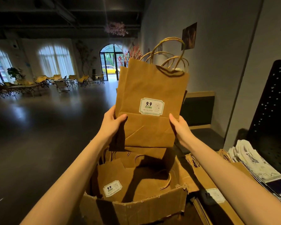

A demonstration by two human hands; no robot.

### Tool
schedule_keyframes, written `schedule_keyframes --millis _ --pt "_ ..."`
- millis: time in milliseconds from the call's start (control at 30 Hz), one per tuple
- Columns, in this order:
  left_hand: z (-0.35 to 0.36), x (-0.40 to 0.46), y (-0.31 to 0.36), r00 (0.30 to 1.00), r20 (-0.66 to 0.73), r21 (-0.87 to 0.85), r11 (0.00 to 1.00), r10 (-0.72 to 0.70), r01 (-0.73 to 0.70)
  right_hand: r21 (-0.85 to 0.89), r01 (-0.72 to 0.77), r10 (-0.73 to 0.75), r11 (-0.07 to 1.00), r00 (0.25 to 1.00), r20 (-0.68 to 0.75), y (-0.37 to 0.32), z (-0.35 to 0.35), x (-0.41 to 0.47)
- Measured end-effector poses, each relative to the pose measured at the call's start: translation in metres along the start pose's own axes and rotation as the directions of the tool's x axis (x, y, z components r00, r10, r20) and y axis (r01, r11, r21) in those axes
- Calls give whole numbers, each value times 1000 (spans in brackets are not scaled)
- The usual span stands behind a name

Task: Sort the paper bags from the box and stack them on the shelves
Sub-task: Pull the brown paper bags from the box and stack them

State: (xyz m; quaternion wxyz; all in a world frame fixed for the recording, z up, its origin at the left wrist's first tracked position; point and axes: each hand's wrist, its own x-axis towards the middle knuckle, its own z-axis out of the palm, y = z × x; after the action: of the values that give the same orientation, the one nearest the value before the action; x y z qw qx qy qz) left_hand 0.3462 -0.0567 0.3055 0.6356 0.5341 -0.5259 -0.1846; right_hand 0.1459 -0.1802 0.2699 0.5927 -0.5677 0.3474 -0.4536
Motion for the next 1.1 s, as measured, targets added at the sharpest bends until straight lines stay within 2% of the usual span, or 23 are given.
schedule_keyframes --millis 167,300,367,433,500,567,600,667,733,800,867,933,1000,1100 --pt "0 -5 -4 995 81 -74 996 -52 58 -119 190 -196 974 980 -36 -2 6 -2" --pt "8 -6 -6 994 -104 -32 999 -23 20 -164 268 -277 949 960 -30 -4 15 -3" --pt "10 -5 -10 979 -201 -32 999 -25 18 -232 263 -265 937 964 22 -6 15 1" --pt "11 -3 -13 955 -296 -47 999 -28 14 -263 175 -168 949 985 49 -7 12 3" --pt "11 0 -14 916 -399 -67 998 -42 17 -282 46 -46 958 999 6 -5 8 2" --pt "12 5 -12 864 -498 -98 995 -78 34 -279 -140 139 950 990 -22 -1 8 -3" --pt "14 6 -9 839 -534 -132 990 -107 43 -227 -259 269 939 963 12 2 10 -5" --pt "19 10 -4 802 -573 -230 972 -170 41 -70 -476 480 877 859 179 7 18 -11" --pt "30 9 1 790 -569 -350 937 -229 20 51 -569 517 821 777 360 10 34 -17" --pt "40 7 5 799 -537 -433 901 -271 15 208 -555 432 806 790 435 10 54 -21" --pt "46 5 6 842 -459 -497 868 -283 21 368 -476 353 799 866 354 9 74 -26" --pt "45 4 6 897 -343 -541 839 -277 52 471 -379 321 797 925 201 13 82 -28" --pt "39 5 5 929 -259 -536 839 -265 90 491 -272 267 827 960 81 17 78 -27" --pt "25 11 8 925 -256 -563 821 -281 93 414 -101 141 904 988 -67 13 63 -22"
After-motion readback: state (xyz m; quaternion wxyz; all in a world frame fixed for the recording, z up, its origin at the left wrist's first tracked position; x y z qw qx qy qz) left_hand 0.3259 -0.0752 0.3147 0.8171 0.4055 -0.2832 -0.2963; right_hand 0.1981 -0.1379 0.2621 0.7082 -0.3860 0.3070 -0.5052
